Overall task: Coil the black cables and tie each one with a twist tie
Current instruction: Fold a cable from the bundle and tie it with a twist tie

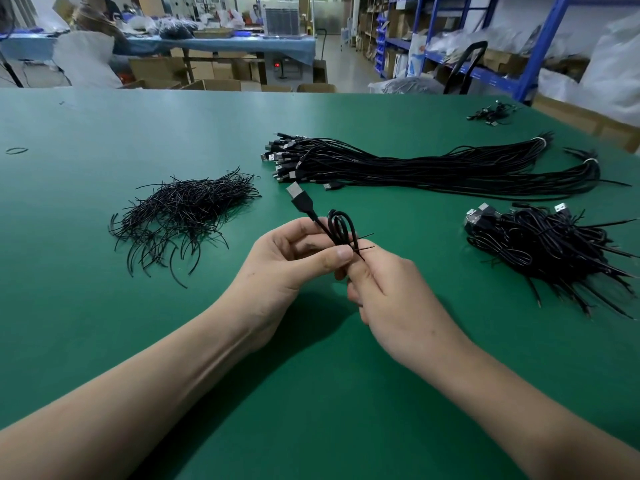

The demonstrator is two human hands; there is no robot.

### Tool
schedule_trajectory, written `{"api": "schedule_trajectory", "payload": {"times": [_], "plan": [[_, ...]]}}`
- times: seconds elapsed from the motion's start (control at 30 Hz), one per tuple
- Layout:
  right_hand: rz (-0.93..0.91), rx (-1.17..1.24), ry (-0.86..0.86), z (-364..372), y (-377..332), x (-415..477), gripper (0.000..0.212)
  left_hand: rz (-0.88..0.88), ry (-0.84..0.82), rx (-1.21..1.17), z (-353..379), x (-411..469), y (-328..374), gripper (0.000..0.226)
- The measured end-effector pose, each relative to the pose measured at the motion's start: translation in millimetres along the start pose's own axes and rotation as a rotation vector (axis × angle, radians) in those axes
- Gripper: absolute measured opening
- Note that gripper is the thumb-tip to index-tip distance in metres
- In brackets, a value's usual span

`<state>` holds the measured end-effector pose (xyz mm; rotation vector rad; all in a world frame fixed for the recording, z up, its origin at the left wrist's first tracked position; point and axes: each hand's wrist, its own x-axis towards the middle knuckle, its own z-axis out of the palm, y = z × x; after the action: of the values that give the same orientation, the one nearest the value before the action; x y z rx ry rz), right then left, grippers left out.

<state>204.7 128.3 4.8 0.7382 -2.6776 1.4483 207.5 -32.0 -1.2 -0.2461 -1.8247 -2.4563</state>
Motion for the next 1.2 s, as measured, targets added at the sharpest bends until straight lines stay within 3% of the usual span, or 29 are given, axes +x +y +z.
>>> {"api": "schedule_trajectory", "payload": {"times": [0.13, 0.33, 0.43, 0.57, 0.7, 1.03, 1.1, 1.2], "plan": [[-0.015, -0.221, -0.036, -6, -11, -4, 0.026, 0.002, 0.042, 0.002, 3, -1, -3, 0.037], [0.096, -0.213, -0.113, -4, -17, -6, 0.027, -0.004, 0.061, 0.048, 4, -4, -1, 0.036], [0.124, -0.054, -0.122, -4, -14, -2, 0.028, 0.027, 0.053, 0.099, 5, -3, 1, 0.027], [0.166, 0.287, -0.186, -5, -8, 7, 0.051, 0.065, 0.061, 0.126, 5, -3, 4, 0.023], [0.198, 0.626, -0.274, -8, -3, 8, 0.027, 0.078, 0.083, 0.143, 4, -3, 5, 0.024], [0.213, 0.846, -0.312, -10, 7, 7, 0.038, 0.14, 0.036, 0.134, 4, -2, 9, 0.02], [0.223, 0.834, -0.355, -14, 7, 8, 0.039, 0.155, 0.015, 0.145, 3, -2, 10, 0.018], [0.176, 0.546, -0.255, -17, 7, 10, 0.032, 0.168, 0.019, 0.188, 1, -2, 10, 0.02]]}}
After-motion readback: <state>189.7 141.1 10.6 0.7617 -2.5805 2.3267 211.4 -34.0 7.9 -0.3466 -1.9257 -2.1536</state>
